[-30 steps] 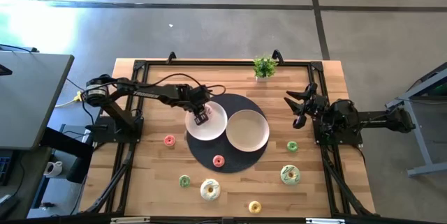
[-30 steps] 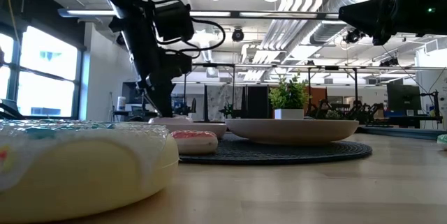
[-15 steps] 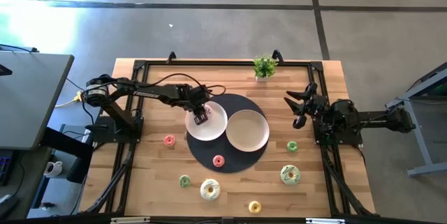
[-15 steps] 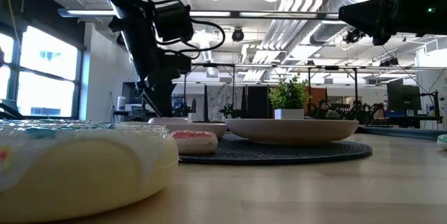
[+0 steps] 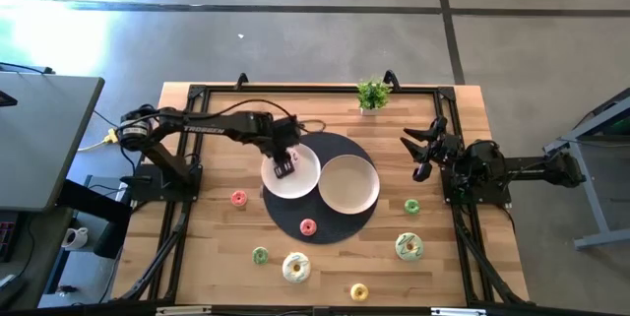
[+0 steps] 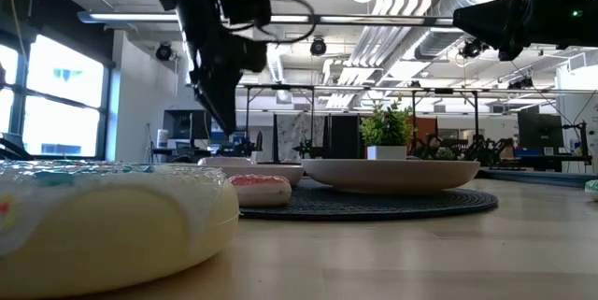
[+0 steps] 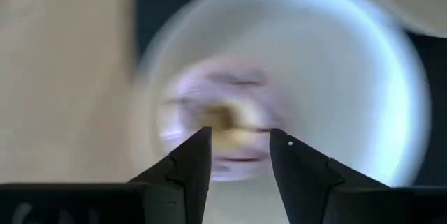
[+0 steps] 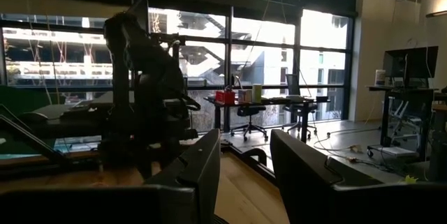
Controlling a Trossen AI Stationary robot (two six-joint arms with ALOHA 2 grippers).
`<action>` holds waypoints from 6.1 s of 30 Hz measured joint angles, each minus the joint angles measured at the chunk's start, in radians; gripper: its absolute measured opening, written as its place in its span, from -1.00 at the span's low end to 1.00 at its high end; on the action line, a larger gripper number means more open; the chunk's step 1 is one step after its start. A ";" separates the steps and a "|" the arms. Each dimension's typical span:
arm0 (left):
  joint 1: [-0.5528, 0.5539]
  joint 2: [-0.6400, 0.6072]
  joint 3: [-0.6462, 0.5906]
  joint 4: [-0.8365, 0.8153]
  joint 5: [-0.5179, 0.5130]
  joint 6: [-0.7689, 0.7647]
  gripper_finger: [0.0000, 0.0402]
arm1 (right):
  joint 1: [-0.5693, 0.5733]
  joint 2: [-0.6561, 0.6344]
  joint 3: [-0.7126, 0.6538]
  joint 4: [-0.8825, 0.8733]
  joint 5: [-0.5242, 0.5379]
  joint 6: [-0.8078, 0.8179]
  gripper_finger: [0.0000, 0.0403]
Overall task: Pick & Place donuts
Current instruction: Put the large white donut on the white plate
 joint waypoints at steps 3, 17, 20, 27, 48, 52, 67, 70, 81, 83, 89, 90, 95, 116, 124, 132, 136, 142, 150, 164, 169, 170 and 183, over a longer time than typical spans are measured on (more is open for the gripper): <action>-0.078 0.000 0.004 0.038 0.119 0.017 -0.28 | 0.000 0.000 0.000 0.000 0.000 0.000 -0.39; -0.538 0.014 0.005 0.315 0.001 0.039 -0.28 | 0.000 0.000 0.000 -0.001 -0.016 0.027 -0.39; -0.571 0.014 0.005 0.324 -0.079 -0.049 -0.28 | 0.000 0.002 0.000 -0.002 -0.076 0.047 -0.39; -0.580 0.014 0.005 0.348 -0.112 -0.238 -0.28 | 0.000 0.081 0.055 0.005 -0.163 0.122 -0.39; -0.761 0.239 0.003 0.451 -0.100 -0.519 -0.28 | 0.270 0.932 0.608 -0.210 -0.059 0.020 -0.39; -0.763 0.293 0.006 0.467 -0.124 -0.553 -0.28 | 0.271 0.988 0.639 -0.210 -0.060 -0.008 -0.39; -0.734 0.223 0.003 0.428 -0.179 -0.625 -0.86 | 0.268 0.994 0.644 -0.209 -0.034 -0.087 -0.39; -0.695 0.160 0.003 0.333 -0.213 -0.661 -0.96 | 0.268 0.994 0.644 -0.208 -0.030 -0.078 -0.39; -0.405 0.040 0.003 0.065 -0.361 -0.545 -0.95 | 0.268 0.993 0.644 -0.202 -0.033 -0.077 -0.39; -0.343 0.040 0.005 0.078 -0.348 -0.503 -0.95 | 0.268 0.993 0.644 -0.201 -0.033 -0.079 -0.39; -0.206 0.041 0.004 0.104 -0.318 -0.425 -0.95 | 0.268 0.993 0.644 -0.201 -0.033 -0.079 -0.39; -0.190 0.041 0.004 0.109 -0.314 -0.421 -0.95 | 0.268 0.993 0.643 -0.201 -0.033 -0.079 -0.39; -0.138 0.041 0.004 0.120 -0.302 -0.415 -0.95 | 0.268 0.993 0.644 -0.201 -0.033 -0.079 -0.39; -0.139 0.098 0.004 0.180 -0.272 -0.371 -0.95 | 0.268 0.993 0.644 -0.203 -0.030 -0.057 -0.39; -0.139 0.098 0.004 0.209 -0.220 -0.370 -0.77 | 0.268 0.993 0.644 -0.203 -0.030 -0.054 -0.39; -0.138 0.098 0.004 0.214 -0.224 -0.370 -0.51 | 0.268 0.993 0.644 -0.203 -0.030 -0.054 -0.39; -0.138 0.098 0.004 0.211 -0.218 -0.386 -0.50 | 0.268 0.993 0.644 -0.203 -0.030 -0.054 -0.39; -0.138 0.097 0.004 0.154 -0.226 -0.405 -0.50 | 0.268 0.993 0.644 -0.203 -0.030 -0.054 -0.39; -0.139 0.097 0.004 0.204 -0.224 -0.329 -0.50 | 0.268 0.993 0.644 -0.203 -0.030 -0.053 -0.39; -0.132 0.097 0.004 0.245 -0.229 -0.285 -0.49 | 0.268 0.993 0.644 -0.203 -0.030 -0.055 -0.39; -0.132 0.096 0.004 0.251 -0.208 -0.275 -0.49 | 0.268 0.993 0.644 -0.203 -0.030 -0.058 -0.39; -0.132 0.096 0.004 0.250 -0.205 -0.261 -0.49 | 0.268 0.993 0.644 -0.203 -0.030 -0.058 -0.39; -0.132 0.096 0.004 0.244 -0.226 -0.266 -0.49 | 0.268 0.993 0.644 -0.203 -0.030 -0.060 -0.39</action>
